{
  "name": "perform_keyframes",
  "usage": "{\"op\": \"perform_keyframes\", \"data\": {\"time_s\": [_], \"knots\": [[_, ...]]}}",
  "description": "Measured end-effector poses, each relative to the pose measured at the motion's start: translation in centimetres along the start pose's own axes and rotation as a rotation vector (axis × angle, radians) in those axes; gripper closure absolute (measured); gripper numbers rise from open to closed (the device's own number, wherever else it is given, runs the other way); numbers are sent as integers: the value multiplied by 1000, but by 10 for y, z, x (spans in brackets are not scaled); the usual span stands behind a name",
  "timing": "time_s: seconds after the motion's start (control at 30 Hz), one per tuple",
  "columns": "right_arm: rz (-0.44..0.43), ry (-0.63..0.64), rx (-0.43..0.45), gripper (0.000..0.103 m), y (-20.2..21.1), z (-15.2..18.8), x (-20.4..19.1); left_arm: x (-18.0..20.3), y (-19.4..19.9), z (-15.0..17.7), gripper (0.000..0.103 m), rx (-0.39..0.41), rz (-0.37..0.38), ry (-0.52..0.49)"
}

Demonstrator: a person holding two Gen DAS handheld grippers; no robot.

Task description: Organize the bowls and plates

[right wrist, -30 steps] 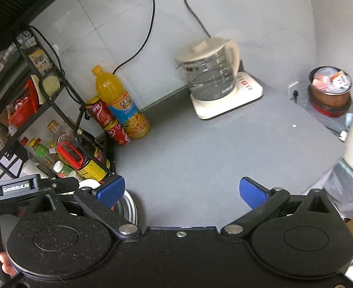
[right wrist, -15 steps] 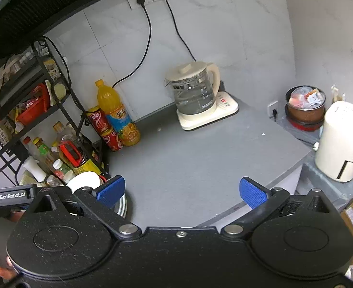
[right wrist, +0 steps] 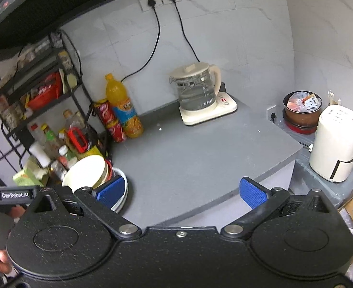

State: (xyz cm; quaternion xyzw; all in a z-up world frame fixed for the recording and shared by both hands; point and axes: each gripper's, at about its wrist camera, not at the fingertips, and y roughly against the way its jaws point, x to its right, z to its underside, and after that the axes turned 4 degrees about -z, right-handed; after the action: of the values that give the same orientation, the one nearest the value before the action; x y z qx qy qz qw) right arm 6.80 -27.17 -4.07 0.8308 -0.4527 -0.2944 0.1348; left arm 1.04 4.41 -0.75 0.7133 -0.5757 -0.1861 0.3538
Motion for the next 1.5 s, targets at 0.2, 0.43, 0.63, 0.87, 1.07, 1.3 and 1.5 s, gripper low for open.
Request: {"op": "perform_keyframes", "data": {"time_s": [0.2,0.43,0.63,0.87,1.07,1.3,1.5], "knots": [[-9,8,-33,0,7,16,-1,0,10,18,1,15,-7,-24],[-4,10,-44,0,15,34,-2,6,16,39,1,6,-13,-61],[-3,17,-48,0,22,46,-3,2,17,58,1,-11,-27,-48],[-19,14,-61,0,25,53,-5,-7,18,73,1,-28,-50,-27],[-16,26,-60,0,26,57,-11,-10,22,79,1,-25,-58,-43],[-10,33,-64,0,23,57,-14,-12,19,81,1,-18,-44,-64],[-8,33,-69,0,20,56,-14,-12,16,80,1,-15,-36,-66]]}}
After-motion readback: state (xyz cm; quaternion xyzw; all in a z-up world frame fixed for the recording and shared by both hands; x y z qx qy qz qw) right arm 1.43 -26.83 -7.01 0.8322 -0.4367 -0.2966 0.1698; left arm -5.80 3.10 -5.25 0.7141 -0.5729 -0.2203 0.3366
